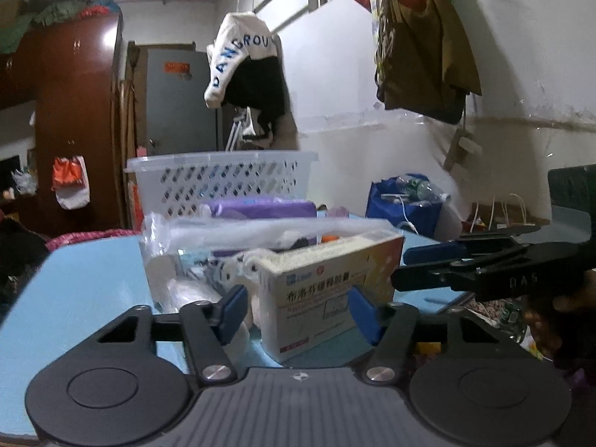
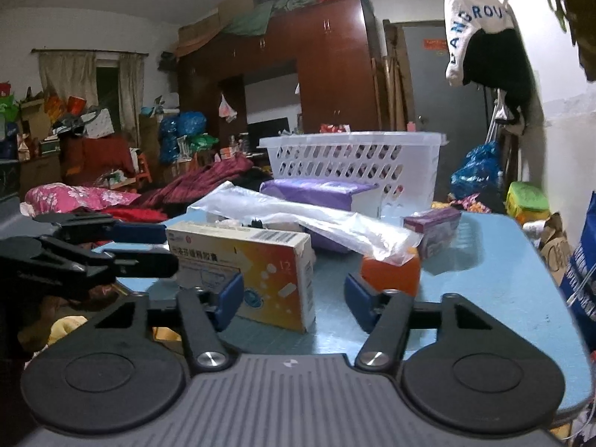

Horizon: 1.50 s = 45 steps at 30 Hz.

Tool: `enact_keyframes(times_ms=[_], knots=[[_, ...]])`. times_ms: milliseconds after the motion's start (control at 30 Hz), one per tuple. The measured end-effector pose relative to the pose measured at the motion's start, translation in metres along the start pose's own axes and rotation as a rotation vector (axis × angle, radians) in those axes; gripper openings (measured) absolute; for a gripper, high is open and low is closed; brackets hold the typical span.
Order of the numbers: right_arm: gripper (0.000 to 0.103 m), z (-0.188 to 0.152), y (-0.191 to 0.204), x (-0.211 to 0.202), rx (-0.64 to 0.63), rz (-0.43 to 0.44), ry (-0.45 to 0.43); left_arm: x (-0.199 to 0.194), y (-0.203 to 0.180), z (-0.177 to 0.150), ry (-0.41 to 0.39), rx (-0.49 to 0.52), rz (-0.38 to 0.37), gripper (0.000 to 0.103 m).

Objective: Organize objects
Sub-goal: 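Grasp the white-and-orange medicine box with both grippers from opposite faces, then lift the medicine box over the white basket and open both grippers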

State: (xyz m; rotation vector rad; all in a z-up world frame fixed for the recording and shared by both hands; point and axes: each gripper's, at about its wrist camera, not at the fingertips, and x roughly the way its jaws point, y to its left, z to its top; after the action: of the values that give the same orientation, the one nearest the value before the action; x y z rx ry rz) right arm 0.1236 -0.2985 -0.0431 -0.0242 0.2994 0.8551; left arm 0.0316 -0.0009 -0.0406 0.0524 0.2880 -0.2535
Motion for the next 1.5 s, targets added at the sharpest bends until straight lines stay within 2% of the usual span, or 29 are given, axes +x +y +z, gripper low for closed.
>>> enact_keyframes(times_ms=[233, 300, 333, 567, 733, 900, 1067, 1300, 1500], knots=[[0.053, -0.006, -0.002, 0.009, -0.006, 0.045, 0.017, 0.010, 0.004, -0.004, -0.003, -0.005, -0.030, 0.052], [0.044, -0.006, -0.001, 0.012, -0.010, 0.058, 0.020, 0.011, 0.005, -0.005, -0.003, 0.002, -0.018, 0.048], [0.044, -0.007, -0.001, 0.012, -0.013, 0.053, 0.021, 0.011, 0.005, -0.005, -0.005, 0.005, -0.010, 0.044], [0.039, -0.007, 0.006, 0.007, -0.068, 0.010, -0.007, 0.012, 0.005, -0.004, -0.024, 0.004, -0.011, 0.042], [0.037, -0.002, 0.011, -0.001, -0.110, -0.017, -0.040, 0.004, 0.003, 0.007, -0.069, 0.027, -0.011, 0.042], [0.035, 0.017, 0.014, -0.006, -0.128, -0.036, -0.079, 0.001, 0.005, 0.041, -0.118, 0.070, -0.008, 0.041], [0.034, 0.057, 0.011, 0.000, -0.149, -0.060, -0.135, 0.016, 0.023, 0.091, -0.162, 0.092, -0.024, 0.041], [0.032, 0.114, -0.012, 0.043, -0.122, -0.082, -0.140, 0.072, 0.062, 0.154, -0.168, 0.081, -0.028, 0.041], [0.031, 0.136, -0.031, 0.087, -0.103, -0.107, -0.103, 0.117, 0.095, 0.184, -0.144, 0.039, -0.021, 0.041]])
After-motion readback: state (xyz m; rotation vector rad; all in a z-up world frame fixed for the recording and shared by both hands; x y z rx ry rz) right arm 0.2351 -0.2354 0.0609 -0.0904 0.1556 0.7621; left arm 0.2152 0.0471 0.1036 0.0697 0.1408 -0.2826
